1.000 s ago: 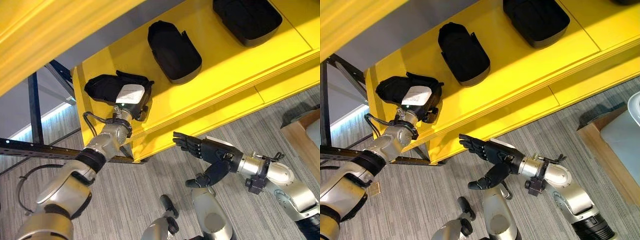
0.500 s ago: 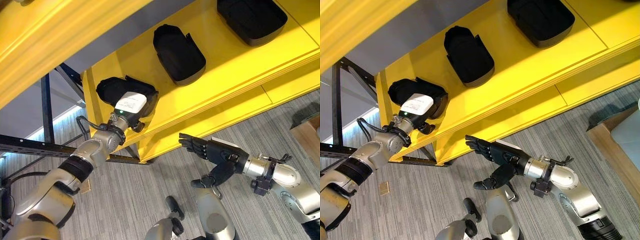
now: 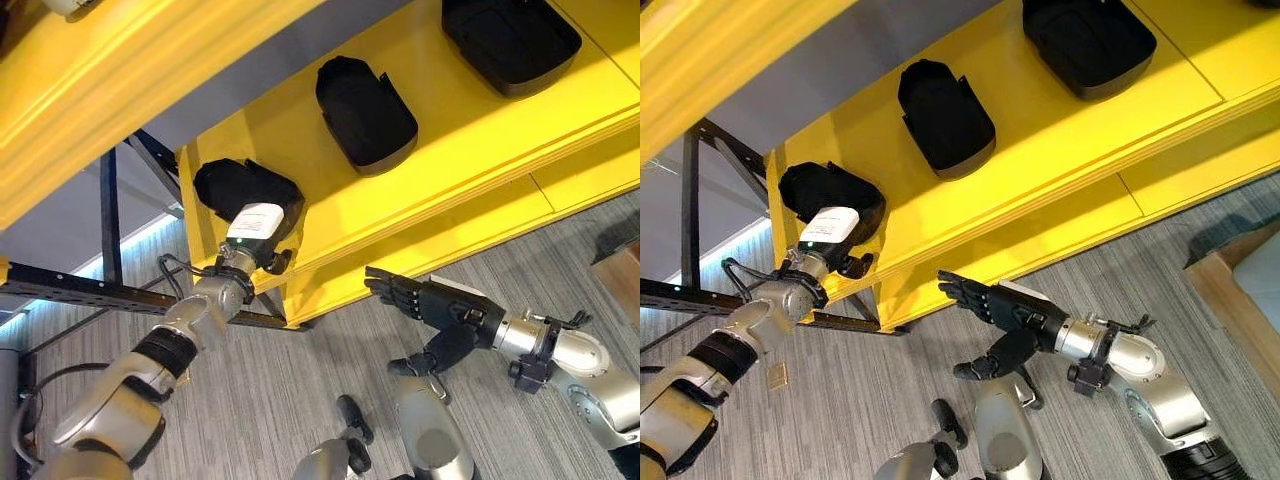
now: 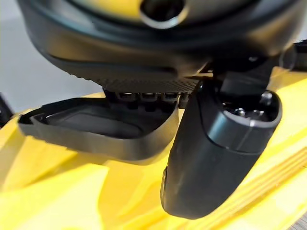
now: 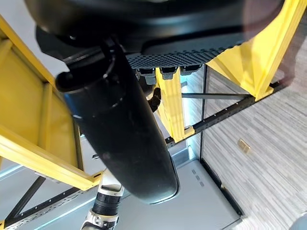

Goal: Move parts from the plastic box to the shelf.

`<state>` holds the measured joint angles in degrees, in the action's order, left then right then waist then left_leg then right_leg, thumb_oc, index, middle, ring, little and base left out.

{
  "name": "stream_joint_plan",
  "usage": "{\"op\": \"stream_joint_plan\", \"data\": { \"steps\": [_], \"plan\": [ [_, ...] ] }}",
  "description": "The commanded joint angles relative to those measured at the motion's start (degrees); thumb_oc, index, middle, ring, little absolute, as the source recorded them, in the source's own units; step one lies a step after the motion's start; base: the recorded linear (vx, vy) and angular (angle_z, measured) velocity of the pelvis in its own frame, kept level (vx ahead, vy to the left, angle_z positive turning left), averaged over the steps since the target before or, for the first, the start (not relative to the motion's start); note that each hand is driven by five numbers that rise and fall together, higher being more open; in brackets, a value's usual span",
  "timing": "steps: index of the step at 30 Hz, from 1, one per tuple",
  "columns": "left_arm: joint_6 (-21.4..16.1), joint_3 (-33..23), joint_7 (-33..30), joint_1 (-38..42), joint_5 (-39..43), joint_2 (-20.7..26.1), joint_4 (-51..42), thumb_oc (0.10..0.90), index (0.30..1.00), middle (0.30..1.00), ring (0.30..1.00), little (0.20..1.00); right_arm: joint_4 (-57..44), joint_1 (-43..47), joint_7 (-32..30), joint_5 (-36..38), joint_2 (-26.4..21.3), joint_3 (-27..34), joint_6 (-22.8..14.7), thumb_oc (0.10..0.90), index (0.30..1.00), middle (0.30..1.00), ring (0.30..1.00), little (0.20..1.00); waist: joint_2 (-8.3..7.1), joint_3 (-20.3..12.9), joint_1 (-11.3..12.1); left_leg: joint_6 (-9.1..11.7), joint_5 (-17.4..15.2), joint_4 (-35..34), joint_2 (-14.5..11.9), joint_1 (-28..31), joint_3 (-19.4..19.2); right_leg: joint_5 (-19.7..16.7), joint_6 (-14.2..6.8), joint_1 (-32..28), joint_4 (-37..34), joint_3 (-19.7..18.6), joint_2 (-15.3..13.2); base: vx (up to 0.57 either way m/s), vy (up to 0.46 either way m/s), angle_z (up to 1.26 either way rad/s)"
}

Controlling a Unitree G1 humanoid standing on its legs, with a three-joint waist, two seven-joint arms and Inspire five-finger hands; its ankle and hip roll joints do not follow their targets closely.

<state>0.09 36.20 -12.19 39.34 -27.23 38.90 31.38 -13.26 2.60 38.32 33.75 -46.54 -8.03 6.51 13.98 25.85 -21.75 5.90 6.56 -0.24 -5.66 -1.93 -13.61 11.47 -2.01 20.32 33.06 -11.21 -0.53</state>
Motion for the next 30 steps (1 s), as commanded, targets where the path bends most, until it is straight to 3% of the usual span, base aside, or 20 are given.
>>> {"op": "stream_joint_plan", "data": {
  "steps": [1,6,14,21,28,30],
  "plan": [
    [6.19,-7.35,-2.15,-1.19,-0.70,2.24,4.15,0.900,1.000,1.000,1.000,1.000,-6.42,0.56,2.12,2.67,3.90,1.09,-4.73,0.900,1.000,1.000,1.000,1.000,-4.30,-4.39,-0.89,-2.72,-8.08,3.13,1.26,0.05,1.73,-0.28,-0.41,-8.28,-13.29,4.76,-3.54,0.00,0.000,0.00],
    [11.64,-5.57,0.76,-0.73,-8.26,2.72,5.30,0.900,1.000,1.000,1.000,1.000,-6.54,1.00,2.13,2.70,3.86,1.44,-3.94,0.900,1.000,1.000,1.000,1.000,-4.29,-4.52,-1.01,-2.72,-8.08,3.04,1.31,0.11,1.70,-0.29,-0.41,-8.21,-13.26,4.87,-3.51,0.00,0.000,0.00],
    [14.64,-3.13,1.69,0.17,-10.43,4.33,4.58,0.900,1.000,1.000,1.000,1.000,-6.09,1.70,1.36,2.90,3.60,0.94,-4.01,0.900,1.000,1.000,1.000,1.000,-4.02,-4.48,-1.05,-2.69,-8.02,3.01,1.35,0.16,1.68,-0.27,-0.45,-8.44,-13.30,5.03,-3.61,0.00,0.000,0.00],
    [13.00,-2.75,-0.06,2.65,-9.97,1.75,6.44,0.900,1.000,1.000,1.000,1.000,-5.95,1.50,2.56,2.59,4.24,0.92,-3.89,0.900,1.000,1.000,1.000,1.000,-4.14,-4.70,-1.70,-2.67,-8.02,2.62,1.25,0.56,1.50,-0.16,-0.51,-8.39,-13.14,4.99,-3.47,0.00,0.000,0.00],
    [13.19,0.60,-2.13,6.79,-17.74,-1.16,5.89,0.900,1.000,1.000,1.000,1.000,-5.70,1.98,2.90,2.62,4.86,0.09,-3.88,0.900,1.000,1.000,1.000,1.000,-4.81,-4.88,-2.56,-2.69,-8.28,2.63,1.02,0.59,0.95,-0.28,-0.57,-8.09,-13.12,4.62,-3.23,0.00,0.000,0.00],
    [14.17,2.66,-2.04,8.44,-23.62,-1.59,4.27,0.900,1.000,1.000,1.000,1.000,-5.26,2.40,3.09,2.65,5.32,-0.39,-4.01,0.900,1.000,1.000,1.000,1.000,-5.00,-4.93,-2.90,-2.66,-8.33,2.53,0.92,0.63,0.75,-0.41,-0.64,-8.07,-13.25,4.44,-3.10,0.00,0.000,0.00]
  ]
}}
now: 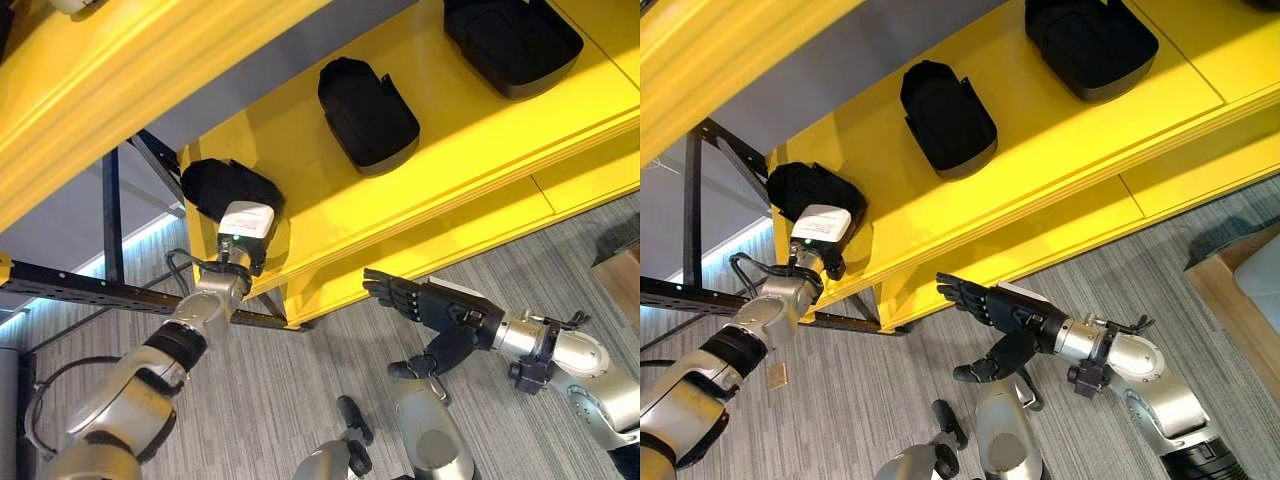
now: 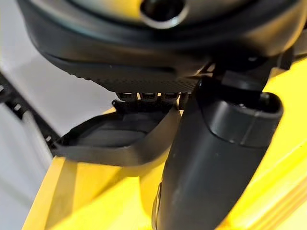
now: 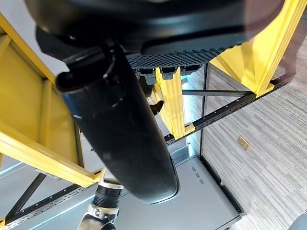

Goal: Move parts from the plastic box to the shelf.

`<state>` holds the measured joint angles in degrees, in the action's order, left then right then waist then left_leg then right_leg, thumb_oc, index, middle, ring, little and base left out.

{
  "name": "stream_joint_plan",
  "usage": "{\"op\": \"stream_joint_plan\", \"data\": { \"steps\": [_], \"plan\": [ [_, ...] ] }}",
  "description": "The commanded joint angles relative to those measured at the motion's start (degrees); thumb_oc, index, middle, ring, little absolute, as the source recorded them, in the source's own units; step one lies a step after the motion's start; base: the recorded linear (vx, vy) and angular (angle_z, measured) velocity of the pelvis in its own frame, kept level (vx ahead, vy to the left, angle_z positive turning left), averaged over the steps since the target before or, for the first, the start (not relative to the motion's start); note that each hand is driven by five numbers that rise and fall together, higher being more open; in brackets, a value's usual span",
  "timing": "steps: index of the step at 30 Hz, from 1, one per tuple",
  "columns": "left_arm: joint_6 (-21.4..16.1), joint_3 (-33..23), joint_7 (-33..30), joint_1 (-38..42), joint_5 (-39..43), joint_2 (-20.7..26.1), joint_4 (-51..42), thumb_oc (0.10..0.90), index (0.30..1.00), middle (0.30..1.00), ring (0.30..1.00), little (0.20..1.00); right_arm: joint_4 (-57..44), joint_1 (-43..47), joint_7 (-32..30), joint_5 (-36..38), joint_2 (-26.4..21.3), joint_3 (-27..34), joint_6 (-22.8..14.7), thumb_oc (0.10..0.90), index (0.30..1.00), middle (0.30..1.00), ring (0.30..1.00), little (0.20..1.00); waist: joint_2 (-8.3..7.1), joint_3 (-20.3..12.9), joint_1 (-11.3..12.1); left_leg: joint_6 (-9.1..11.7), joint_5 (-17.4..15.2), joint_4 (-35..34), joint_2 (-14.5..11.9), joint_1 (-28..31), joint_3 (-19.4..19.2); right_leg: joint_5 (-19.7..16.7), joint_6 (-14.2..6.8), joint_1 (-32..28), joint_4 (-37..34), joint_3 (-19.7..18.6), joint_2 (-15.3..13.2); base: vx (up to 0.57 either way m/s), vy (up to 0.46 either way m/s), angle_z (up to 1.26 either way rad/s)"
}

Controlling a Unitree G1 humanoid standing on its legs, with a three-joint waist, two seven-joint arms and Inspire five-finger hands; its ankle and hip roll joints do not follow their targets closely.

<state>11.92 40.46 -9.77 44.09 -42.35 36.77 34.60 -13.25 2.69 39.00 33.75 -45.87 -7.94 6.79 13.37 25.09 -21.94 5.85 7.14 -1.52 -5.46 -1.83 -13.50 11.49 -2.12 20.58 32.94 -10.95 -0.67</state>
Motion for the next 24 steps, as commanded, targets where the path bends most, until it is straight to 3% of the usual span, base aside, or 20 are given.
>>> {"op": "stream_joint_plan", "data": {
  "steps": [1,10,24],
  "plan": [
    [2.29,-1.44,-4.46,3.86,-8.83,0.55,0.99,0.900,1.000,1.000,1.000,1.000,-5.27,2.31,2.42,2.61,4.71,-0.50,-4.31,0.900,1.000,1.000,1.000,1.000,-4.42,-4.16,-2.73,-2.60,-8.92,3.80,0.72,0.54,0.60,-0.42,-0.54,-8.31,-13.12,4.16,-2.96,0.00,0.000,0.00],
    [1.10,4.76,-1.80,7.76,-11.65,2.63,-5.88,0.900,1.000,1.000,1.000,1.000,-4.53,2.60,2.46,3.10,4.28,-1.28,-5.06,0.900,1.000,1.000,1.000,1.000,-4.12,-4.01,-3.30,-2.62,-9.20,4.00,0.58,0.67,0.08,-0.41,-0.74,-8.60,-13.15,4.02,-3.09,0.00,0.000,0.00],
    [-4.27,5.37,-1.33,6.73,-13.80,5.67,-10.46,0.900,1.000,1.000,1.000,1.000,-4.45,1.81,1.33,3.73,3.92,-1.18,-6.23,0.900,1.000,1.000,1.000,1.000,-3.75,-4.27,-2.45,-2.70,-9.14,3.75,0.81,0.80,0.62,-0.60,-0.93,-9.39,-13.96,4.58,-3.46,0.00,0.000,0.00]
  ]
}}
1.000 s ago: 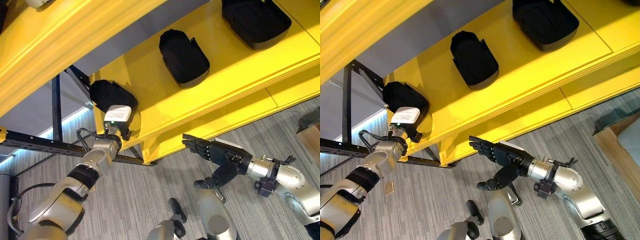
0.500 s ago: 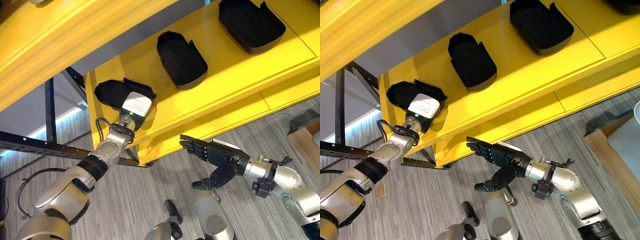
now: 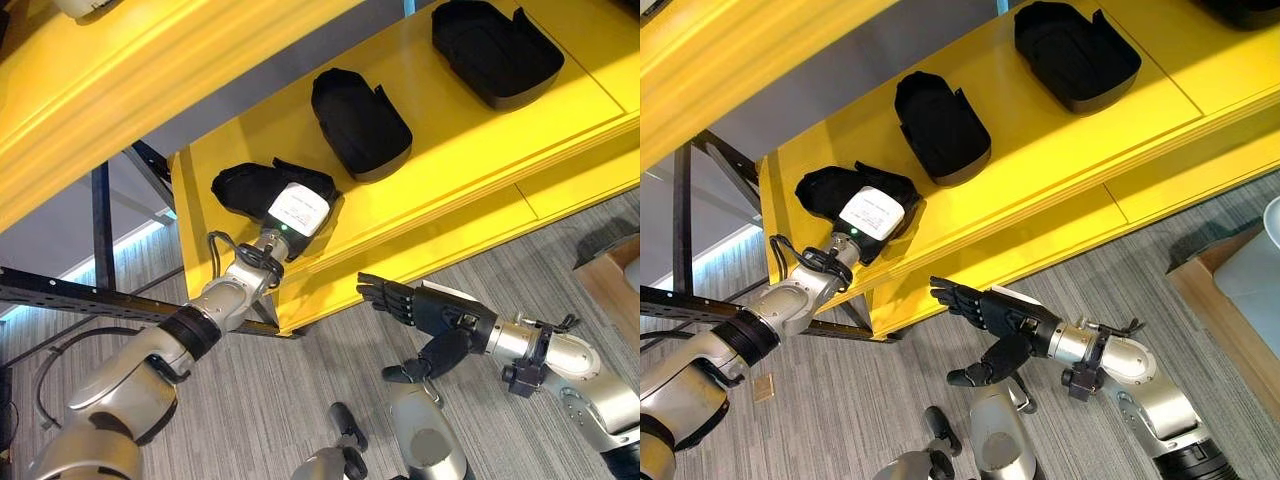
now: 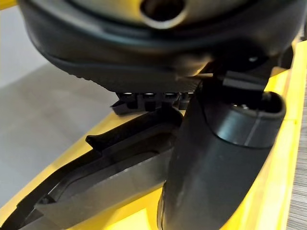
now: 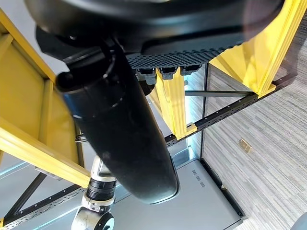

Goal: Move parts from the plastic box to the shelf.

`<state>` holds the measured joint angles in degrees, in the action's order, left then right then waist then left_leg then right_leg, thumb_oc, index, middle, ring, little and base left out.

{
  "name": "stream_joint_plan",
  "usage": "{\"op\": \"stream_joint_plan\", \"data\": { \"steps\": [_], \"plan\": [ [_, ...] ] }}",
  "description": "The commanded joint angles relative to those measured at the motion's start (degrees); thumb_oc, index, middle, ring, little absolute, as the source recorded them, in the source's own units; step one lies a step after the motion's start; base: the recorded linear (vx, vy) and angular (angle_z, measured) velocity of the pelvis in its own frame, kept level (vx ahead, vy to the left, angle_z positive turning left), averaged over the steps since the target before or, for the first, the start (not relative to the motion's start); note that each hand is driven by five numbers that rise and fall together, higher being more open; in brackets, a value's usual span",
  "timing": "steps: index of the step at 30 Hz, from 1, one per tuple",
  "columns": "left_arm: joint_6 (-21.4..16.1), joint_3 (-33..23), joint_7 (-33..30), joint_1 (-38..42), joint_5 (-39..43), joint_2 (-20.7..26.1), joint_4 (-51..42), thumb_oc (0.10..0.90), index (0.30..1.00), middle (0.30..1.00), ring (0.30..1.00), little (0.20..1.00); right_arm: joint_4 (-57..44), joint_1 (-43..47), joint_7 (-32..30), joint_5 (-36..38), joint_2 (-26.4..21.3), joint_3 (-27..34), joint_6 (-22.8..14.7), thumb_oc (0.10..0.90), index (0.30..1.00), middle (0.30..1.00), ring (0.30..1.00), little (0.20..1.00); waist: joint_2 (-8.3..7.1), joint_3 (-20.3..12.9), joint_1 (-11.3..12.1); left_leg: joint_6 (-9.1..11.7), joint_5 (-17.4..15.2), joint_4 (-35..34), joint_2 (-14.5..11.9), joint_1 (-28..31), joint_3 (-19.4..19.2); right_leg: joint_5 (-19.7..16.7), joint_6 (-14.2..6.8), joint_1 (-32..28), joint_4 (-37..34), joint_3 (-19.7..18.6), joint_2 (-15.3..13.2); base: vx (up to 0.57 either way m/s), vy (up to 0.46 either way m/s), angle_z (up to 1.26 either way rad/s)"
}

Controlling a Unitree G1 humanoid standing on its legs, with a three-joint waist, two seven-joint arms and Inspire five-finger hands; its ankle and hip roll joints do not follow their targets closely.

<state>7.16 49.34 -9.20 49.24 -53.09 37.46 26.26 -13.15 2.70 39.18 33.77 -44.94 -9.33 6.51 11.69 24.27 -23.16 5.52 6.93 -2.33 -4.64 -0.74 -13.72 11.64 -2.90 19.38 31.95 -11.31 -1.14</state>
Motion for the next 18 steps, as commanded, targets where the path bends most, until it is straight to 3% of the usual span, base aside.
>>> {"op": "stream_joint_plan", "data": {
  "steps": [1,9,11,18],
  "plan": [
    [0.09,-3.46,-1.55,1.29,-3.14,5.92,-2.75,0.900,1.000,1.000,1.000,1.000,-4.52,1.62,1.08,3.59,2.81,0.37,-6.11,0.900,1.000,1.000,1.000,1.000,-1.89,-3.46,-1.11,-2.36,-8.89,4.53,0.08,-0.29,0.91,-0.79,-0.15,-8.20,-12.99,5.02,-3.06,0.00,0.000,0.00],
    [-6.40,-2.89,-1.89,-0.23,-7.53,12.82,-8.36,0.900,1.000,1.000,1.000,1.000,-3.74,1.21,0.60,4.74,1.01,1.10,-7.12,0.900,1.000,1.000,1.000,1.000,-0.87,-3.64,-0.21,-2.27,-8.64,4.23,0.58,-0.14,1.40,-0.90,-0.29,-8.70,-13.40,5.66,-3.72,0.00,0.006,0.01],
    [-10.81,-2.75,-2.82,0.17,-8.78,17.48,-9.04,0.900,1.000,1.000,1.000,1.000,-3.50,0.52,1.12,5.36,-0.22,1.99,-7.15,0.900,1.000,1.000,1.000,1.000,0.11,-3.95,-0.05,-2.23,-8.45,3.91,0.84,0.32,1.41,-0.92,-0.41,-9.27,-13.54,5.92,-4.10,0.04,0.049,0.06],
    [-14.09,-3.39,-5.23,-0.82,-6.64,22.54,-11.02,0.900,1.000,1.000,1.000,1.000,-3.10,-0.65,1.32,5.79,-1.53,2.94,-7.23,0.900,1.000,1.000,1.000,1.000,1.61,-4.51,0.32,-2.24,-8.23,3.53,1.37,0.94,1.71,-0.90,-0.59,-10.41,-13.94,6.19,-4.77,0.04,0.036,0.06]
  ]
}}
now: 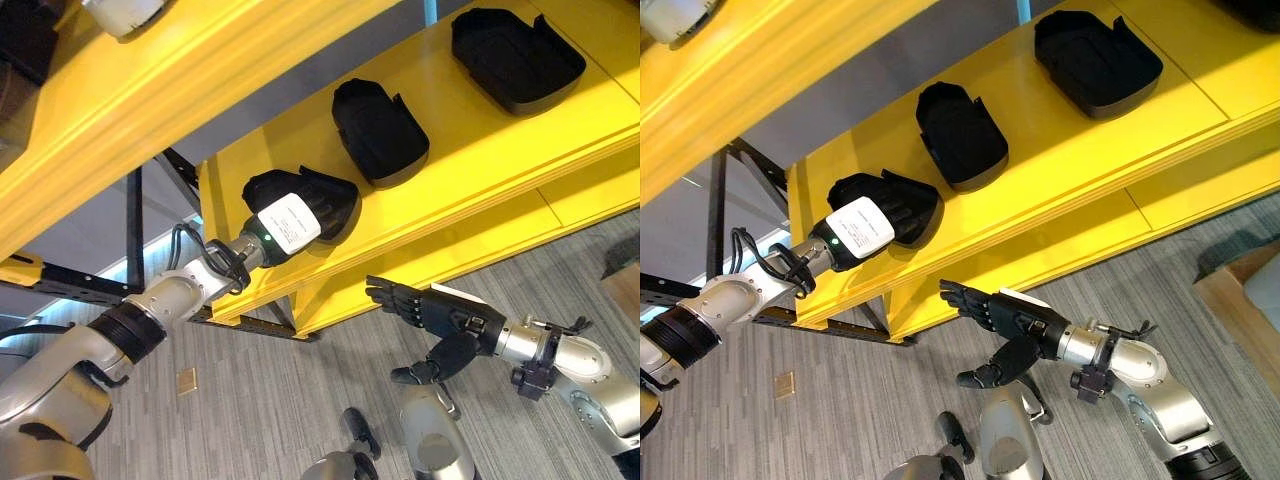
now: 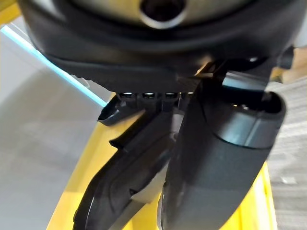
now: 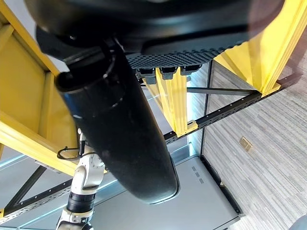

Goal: Move parts from the plastic box to the shelf.

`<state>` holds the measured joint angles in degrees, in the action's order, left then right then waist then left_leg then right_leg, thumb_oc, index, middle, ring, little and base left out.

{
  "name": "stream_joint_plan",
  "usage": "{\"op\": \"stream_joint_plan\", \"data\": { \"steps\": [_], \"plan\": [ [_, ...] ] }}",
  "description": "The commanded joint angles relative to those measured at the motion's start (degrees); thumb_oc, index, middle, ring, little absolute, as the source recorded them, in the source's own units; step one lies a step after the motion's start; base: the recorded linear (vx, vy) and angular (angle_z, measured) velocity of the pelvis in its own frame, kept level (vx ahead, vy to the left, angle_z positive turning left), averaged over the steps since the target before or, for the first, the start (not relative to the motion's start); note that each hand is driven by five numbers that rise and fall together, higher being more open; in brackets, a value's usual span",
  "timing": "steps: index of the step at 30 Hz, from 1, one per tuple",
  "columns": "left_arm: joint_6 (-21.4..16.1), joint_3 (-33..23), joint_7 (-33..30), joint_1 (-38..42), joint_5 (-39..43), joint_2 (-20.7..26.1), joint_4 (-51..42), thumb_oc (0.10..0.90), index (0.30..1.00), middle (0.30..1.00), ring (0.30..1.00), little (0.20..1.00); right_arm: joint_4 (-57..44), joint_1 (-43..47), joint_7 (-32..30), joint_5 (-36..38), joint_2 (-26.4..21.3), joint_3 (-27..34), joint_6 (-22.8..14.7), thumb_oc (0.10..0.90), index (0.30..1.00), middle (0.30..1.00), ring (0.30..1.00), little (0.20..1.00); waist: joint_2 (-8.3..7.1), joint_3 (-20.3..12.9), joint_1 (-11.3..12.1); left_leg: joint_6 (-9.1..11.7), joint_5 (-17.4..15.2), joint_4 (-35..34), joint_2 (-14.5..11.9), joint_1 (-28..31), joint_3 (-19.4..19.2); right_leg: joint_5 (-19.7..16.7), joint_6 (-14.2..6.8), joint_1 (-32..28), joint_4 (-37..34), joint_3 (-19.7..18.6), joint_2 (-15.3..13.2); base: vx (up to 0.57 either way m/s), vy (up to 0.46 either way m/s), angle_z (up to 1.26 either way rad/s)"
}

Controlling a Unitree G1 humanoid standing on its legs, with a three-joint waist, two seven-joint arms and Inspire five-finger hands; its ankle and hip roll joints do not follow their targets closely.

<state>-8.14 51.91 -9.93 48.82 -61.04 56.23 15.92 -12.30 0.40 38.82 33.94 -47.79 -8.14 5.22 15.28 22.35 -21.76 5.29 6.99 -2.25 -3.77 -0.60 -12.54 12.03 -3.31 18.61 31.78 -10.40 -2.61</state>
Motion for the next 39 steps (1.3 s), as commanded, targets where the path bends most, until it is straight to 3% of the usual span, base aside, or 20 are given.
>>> {"op": "stream_joint_plan", "data": {
  "steps": [1,9,12,14,17,20,23,25,26,28,31,34,39],
  "plan": [
    [0.69,-6.75,-4.52,-0.93,1.10,4.53,-0.57,0.900,1.000,1.000,1.000,1.000,-3.95,1.23,1.79,5.31,1.35,1.91,-5.84,0.900,1.000,1.000,1.000,1.000,-1.66,-2.80,-1.01,-2.01,-8.23,3.38,0.65,1.00,0.62,-1.30,-0.21,-9.95,-13.86,5.34,-3.44,0.05,0.033,0.05],
    [0.81,-6.04,-4.85,-0.83,1.08,6.50,3.72,0.900,1.000,1.000,1.000,1.000,-3.78,0.22,2.64,5.25,0.48,2.53,-5.77,0.900,1.000,1.000,1.000,1.000,-0.37,-3.23,-1.56,-2.04,-8.13,2.77,1.21,1.75,0.50,-1.17,-0.55,-10.36,-13.80,5.30,-3.85,0.02,0.023,0.01],
    [3.48,-6.68,-6.60,-1.62,6.75,5.50,4.92,0.900,1.000,1.000,1.000,1.000,-3.88,-0.25,2.37,4.94,0.92,2.26,-6.33,0.900,1.000,1.000,1.000,1.000,-0.40,-3.50,-1.62,-2.10,-8.14,2.61,1.20,2.03,0.32,-1.28,-0.64,-10.75,-14.16,5.26,-3.78,0.00,0.000,0.00],
    [8.60,-8.84,-9.75,-3.53,15.52,3.30,4.80,0.900,1.000,1.000,1.000,1.000,-3.83,-0.69,1.61,4.76,2.19,2.31,-7.65,0.900,1.000,1.000,1.000,1.000,-1.16,-3.94,-1.38,-2.22,-8.35,2.60,1.05,2.28,0.28,-1.66,-0.69,-11.21,-14.82,5.04,-3.59,-0.01,-0.049,-0.02],
    [11.61,-13.50,-14.05,-6.17,24.62,0.31,6.53,0.900,1.000,1.000,1.000,1.000,-3.51,-1.55,-0.15,4.49,3.86,2.84,-9.57,0.900,1.000,1.000,1.000,1.000,-2.11,-4.46,-1.03,-2.45,-8.48,2.79,0.75,2.37,0.39,-1.80,-0.56,-11.70,-15.25,4.80,-3.24,-0.02,-0.084,-0.04],
    [8.05,-21.29,-19.73,-10.92,32.23,-4.27,10.56,0.900,1.000,1.000,1.000,1.000,-3.63,-2.62,-1.64,4.59,6.19,3.93,-12.15,0.900,1.000,1.000,1.000,1.000,-3.33,-4.93,-0.69,-2.60,-8.51,2.72,0.36,2.62,0.39,-1.95,-0.34,-11.91,-15.58,4.41,-2.78,-0.04,-0.080,-0.02],
    [-0.53,-29.66,-22.28,-17.59,37.10,-8.07,12.26,0.900,1.000,1.000,1.000,1.000,-4.53,-3.87,-3.94,2.52,8.60,5.35,-15.91,0.900,1.000,1.000,1.000,1.000,-4.87,-5.32,-0.09,-2.80,-8.63,2.63,-0.14,2.37,0.56,-2.28,-0.22,-11.84,-16.15,3.82,-2.12,-0.08,-0.107,-0.04],
    [-3.85,-32.97,-22.19,-21.16,38.88,-9.74,10.19,0.900,1.000,1.000,1.000,1.000,-5.53,-4.58,-5.65,1.30,9.31,6.49,-17.94,0.900,1.000,1.000,1.000,1.000,-5.85,-5.23,0.42,-2.85,-8.65,2.69,-0.40,2.04,0.72,-2.49,-0.09,-11.72,-16.44,3.66,-1.78,-0.09,-0.095,-0.06],
    [-7.09,-35.63,-20.85,-24.31,41.30,-11.14,7.32,0.900,1.000,1.000,1.000,1.000,-6.39,-5.25,-7.58,-0.87,9.58,7.78,-20.56,0.900,1.000,1.000,1.000,1.000,-6.68,-5.15,0.94,-2.97,-8.68,2.74,-0.65,1.78,1.12,-2.54,0.09,-11.76,-16.65,3.58,-1.52,-0.08,-0.089,-0.06],
    [-9.21,-39.03,-19.42,-28.59,43.33,-13.03,1.94,0.900,1.000,1.000,1.000,1.000,-7.22,-6.15,-9.65,-2.76,9.48,10.01,-23.49,0.900,1.000,1.000,1.000,1.000,-7.73,-5.04,1.78,-3.06,-8.73,2.90,-0.98,1.56,1.61,-2.71,0.28,-11.89,-16.95,3.63,-1.32,-0.08,-0.111,-0.04],
    [-13.54,-45.76,-10.86,-36.93,49.20,-16.80,-10.54,0.900,1.000,1.000,1.000,1.000,-9.71,-7.83,-14.25,-7.29,8.83,15.95,-27.25,0.900,1.000,1.000,1.000,1.000,-9.68,-5.11,3.53,-3.39,-8.89,2.84,-1.49,1.07,2.83,-2.95,0.55,-12.30,-17.76,3.98,-0.85,-0.08,-0.116,0.01],
    [-17.04,-49.00,-4.56,-43.37,52.25,-18.66,-19.14,0.900,1.000,1.000,1.000,1.000,-11.94,-7.89,-18.23,-10.54,6.83,20.71,-29.25,0.900,1.000,1.000,1.000,1.000,-11.47,-5.19,5.32,-3.38,-9.04,2.64,-2.02,0.65,3.52,-3.65,0.71,-12.60,-18.89,4.56,-0.51,-0.07,-0.129,0.15],
    [-18.64,-52.60,0.35,-50.51,56.26,-19.69,-26.21,0.900,1.000,1.000,1.000,1.000,-16.19,-7.32,-22.27,-12.86,3.92,26.72,-29.46,0.900,1.000,1.000,1.000,1.000,-14.10,-5.64,8.48,-3.43,-9.36,2.52,-2.77,-0.18,4.57,-4.33,0.90,-13.46,-20.40,6.30,-0.14,-0.05,-0.123,0.12]
  ]
}}
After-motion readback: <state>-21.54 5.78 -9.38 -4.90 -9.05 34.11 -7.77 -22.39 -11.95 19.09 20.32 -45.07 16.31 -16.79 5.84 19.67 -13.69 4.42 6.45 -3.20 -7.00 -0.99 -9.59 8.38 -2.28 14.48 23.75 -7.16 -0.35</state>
